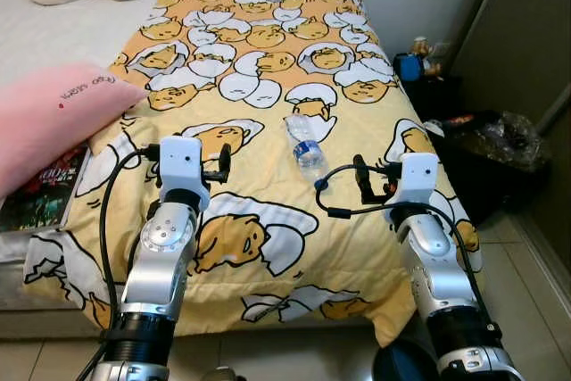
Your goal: Clean up the room
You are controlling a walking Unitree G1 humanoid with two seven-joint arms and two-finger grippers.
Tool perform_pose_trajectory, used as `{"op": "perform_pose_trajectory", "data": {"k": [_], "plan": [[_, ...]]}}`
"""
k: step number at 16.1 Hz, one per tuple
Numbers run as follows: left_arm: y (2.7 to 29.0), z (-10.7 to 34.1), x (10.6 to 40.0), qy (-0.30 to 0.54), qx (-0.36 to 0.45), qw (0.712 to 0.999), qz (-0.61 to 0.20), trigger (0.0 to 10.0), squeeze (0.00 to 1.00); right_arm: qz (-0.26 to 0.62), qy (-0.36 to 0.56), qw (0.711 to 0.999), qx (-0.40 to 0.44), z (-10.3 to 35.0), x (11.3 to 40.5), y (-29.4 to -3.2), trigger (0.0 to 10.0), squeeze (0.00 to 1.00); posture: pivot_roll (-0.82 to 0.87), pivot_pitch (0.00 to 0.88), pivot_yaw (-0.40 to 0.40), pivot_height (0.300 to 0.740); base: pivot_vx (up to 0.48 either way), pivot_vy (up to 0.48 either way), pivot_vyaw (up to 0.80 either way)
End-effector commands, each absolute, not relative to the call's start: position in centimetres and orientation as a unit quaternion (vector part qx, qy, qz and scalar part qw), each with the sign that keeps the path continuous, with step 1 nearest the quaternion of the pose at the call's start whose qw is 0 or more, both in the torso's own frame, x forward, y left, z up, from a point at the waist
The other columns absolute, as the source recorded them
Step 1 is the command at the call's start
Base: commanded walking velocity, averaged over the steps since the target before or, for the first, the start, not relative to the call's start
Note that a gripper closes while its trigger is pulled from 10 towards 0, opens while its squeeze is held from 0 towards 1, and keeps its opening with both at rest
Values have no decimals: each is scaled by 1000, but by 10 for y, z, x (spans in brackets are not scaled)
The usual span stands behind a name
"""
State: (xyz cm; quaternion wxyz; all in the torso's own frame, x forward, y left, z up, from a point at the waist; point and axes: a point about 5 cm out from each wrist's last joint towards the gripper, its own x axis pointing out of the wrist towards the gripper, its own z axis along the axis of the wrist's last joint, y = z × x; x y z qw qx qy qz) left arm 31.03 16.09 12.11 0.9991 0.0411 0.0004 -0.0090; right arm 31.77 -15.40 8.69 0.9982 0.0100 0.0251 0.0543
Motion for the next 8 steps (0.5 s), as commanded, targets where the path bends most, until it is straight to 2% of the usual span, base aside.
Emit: {"op": "perform_pose_trajectory", "data": {"k": [1,2,7,8], "plan": [[164,122,309,1,48,999,0,10000,0,69,18,997,-1,92,320,-150,10000,0,-12,0,-8,740,0,0,638],[164,122,308,1,48,999,1,10000,0,71,16,997,-3,92,321,-149,10000,0,-10,0,-10,740,0,0,638],[162,125,308,-12,39,999,-13,10000,0,65,13,998,11,94,323,-150,10000,0,-13,0,-12,740,0,0,0],[161,125,308,-11,31,999,-16,10000,0,63,14,998,12,94,322,-150,10000,0,-13,0,-12,740,469,0,0]]}}
